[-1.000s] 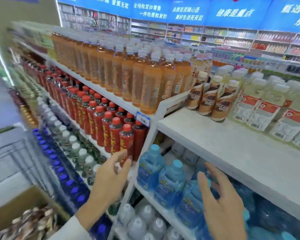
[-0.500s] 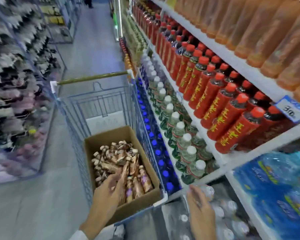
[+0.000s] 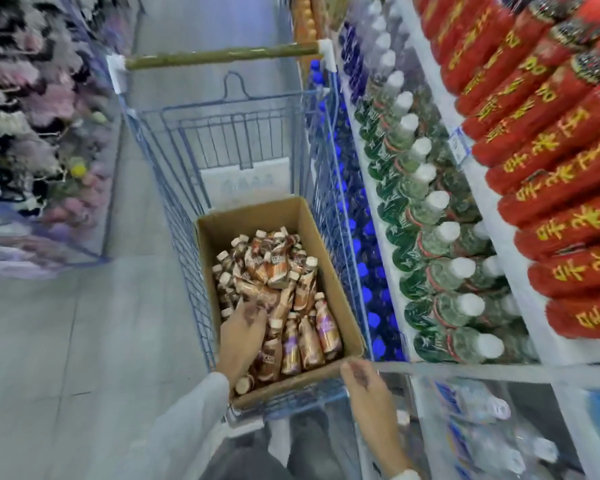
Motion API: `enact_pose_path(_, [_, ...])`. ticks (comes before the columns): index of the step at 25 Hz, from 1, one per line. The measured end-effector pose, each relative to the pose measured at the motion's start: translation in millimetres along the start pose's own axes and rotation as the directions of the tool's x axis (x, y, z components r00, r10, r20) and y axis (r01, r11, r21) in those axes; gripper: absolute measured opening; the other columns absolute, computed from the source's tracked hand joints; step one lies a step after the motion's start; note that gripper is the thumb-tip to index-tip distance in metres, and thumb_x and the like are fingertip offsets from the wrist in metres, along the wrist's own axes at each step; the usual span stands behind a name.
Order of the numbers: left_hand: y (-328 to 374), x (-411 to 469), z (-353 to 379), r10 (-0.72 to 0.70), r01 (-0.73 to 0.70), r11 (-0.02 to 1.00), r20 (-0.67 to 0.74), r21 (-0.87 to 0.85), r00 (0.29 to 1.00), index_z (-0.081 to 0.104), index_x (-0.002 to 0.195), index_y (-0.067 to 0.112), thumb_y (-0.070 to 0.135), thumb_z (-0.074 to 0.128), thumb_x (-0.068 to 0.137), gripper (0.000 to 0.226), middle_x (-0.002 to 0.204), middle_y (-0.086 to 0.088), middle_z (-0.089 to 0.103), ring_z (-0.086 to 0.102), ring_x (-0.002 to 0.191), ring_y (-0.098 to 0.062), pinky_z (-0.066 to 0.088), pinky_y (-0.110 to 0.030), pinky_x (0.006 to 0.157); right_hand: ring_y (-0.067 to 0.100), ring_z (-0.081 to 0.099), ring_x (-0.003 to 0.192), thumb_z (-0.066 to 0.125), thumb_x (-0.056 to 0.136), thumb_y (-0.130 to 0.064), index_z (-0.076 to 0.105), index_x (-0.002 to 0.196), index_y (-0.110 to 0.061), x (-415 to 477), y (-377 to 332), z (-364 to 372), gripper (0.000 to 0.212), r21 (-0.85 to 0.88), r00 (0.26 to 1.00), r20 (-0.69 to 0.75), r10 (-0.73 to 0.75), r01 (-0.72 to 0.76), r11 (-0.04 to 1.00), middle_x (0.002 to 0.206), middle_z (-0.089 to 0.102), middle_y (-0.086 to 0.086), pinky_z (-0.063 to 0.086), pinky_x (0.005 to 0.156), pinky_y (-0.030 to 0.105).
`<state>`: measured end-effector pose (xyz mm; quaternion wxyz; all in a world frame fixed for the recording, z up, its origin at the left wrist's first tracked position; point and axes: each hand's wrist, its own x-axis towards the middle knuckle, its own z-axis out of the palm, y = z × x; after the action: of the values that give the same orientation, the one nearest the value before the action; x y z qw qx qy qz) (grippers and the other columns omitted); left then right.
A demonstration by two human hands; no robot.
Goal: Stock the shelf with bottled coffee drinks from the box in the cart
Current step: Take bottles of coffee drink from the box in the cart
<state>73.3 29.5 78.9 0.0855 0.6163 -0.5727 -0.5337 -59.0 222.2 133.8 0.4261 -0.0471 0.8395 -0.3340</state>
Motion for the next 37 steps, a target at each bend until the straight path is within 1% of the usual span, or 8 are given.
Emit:
enact_pose_path(4, [35,77,53,-0.052,0.051,0.998,-0.024,-0.032,0.998,0.062,0.125,0.021,0.045,0.057,0.098,0.036,0.125,-0.004,0.067,0.062,0.101,-0.015,0.045,-0.028,0.088,0.008,0.06,0.11,0.058,0.102,-0.038,0.062,0.122,-0.028,36,-3,4,0.023,-0.058,0.994,0.104,0.044,-0.038,0.998,0.114,0.065,-0.011,0.043,0.094,0.023])
enact_pose_path(9, [37,165,105,-0.181,0.181,0.962,-0.02,0.202,0.983,0.037,0.15,-0.003,0.039,0.056,0.1,0.067,0.151,-0.024,0.045,0.045,0.138,-0.041,0.036,-0.045,0.115,-0.001,0.062,0.11,0.058,0.1,-0.043,0.063,0.12,-0.035,82,-3,0,0.022,-0.108,0.986,0.166,0.026,-0.008,0.994,0.113,0.067,-0.021,0.046,0.093,0.019])
enact_pose_path(14, [15,199,121,-0.175,0.166,0.9,-0.014,0.403,0.984,0.023,0.155,-0.004,0.039,0.055,0.102,0.076,0.159,-0.026,0.029,0.035,0.142,-0.044,0.034,-0.047,0.114,-0.005,0.058,0.113,0.051,0.101,-0.053,0.057,0.126,-0.044,120,-15,6,0.027,-0.187,0.975,0.219,0.023,0.019,0.982,0.117,0.061,-0.028,0.045,0.093,0.021])
enact_pose_path(18, [11,172,99,-0.206,0.204,0.974,0.017,0.098,0.978,0.044,0.142,0.001,0.042,0.063,0.096,0.064,0.145,-0.019,0.05,0.055,0.127,-0.037,0.046,-0.048,0.109,0.001,0.058,0.113,0.045,0.102,-0.055,0.053,0.138,-0.038,142,-32,20,0.041,-0.24,0.967,0.254,0.018,0.045,0.97,0.127,0.06,-0.021,0.045,0.091,0.026])
enact_pose_path(22, [0,80,43,-0.167,0.152,0.963,-0.05,-0.222,0.985,0.05,0.134,0.028,0.046,0.079,0.085,0.059,0.122,0.013,0.063,0.064,0.106,0.006,0.054,-0.03,0.093,0.014,0.059,0.114,0.051,0.099,-0.051,0.053,0.139,-0.028,174,-38,45,0.046,-0.235,0.971,0.228,0.064,-0.009,0.972,0.134,0.062,-0.005,0.047,0.098,0.037])
enact_pose_path(26, [-16,5,-11,-0.166,0.123,0.923,-0.088,-0.365,0.982,0.062,0.125,0.041,0.037,0.085,0.082,0.049,0.113,0.015,0.074,0.073,0.1,-0.006,0.061,-0.022,0.069,0.021,0.058,0.116,0.067,0.093,-0.037,0.049,0.138,-0.019,219,-43,83,0.051,-0.203,0.974,0.202,0.099,-0.058,0.977,0.135,0.061,0.003,0.044,0.1,0.036])
enact_pose_path(31, [-23,-33,-41,-0.203,0.142,0.918,-0.13,-0.371,0.971,0.063,0.121,0.049,0.058,0.084,0.067,0.058,0.115,0.021,0.07,0.072,0.101,-0.008,0.063,-0.028,0.068,0.033,0.042,0.14,0.082,0.081,-0.031,0.032,0.151,-0.008,271,-44,137,0.088,-0.236,0.984,0.109,0.144,-0.115,0.965,0.151,0.046,0.013,0.034,0.116,0.042])
enact_pose_path(37, [-18,-32,-44,-0.158,0.116,0.893,-0.061,-0.436,0.986,0.063,0.128,0.037,0.048,0.085,0.072,0.06,0.118,0.01,0.073,0.073,0.106,-0.016,0.063,-0.032,0.073,0.035,0.05,0.129,0.081,0.082,-0.029,0.054,0.129,-0.011,243,-43,131,0.057,-0.23,1.0,0.028,0.005,0.001,0.973,0.134,0.061,0.011,0.042,0.109,0.047])
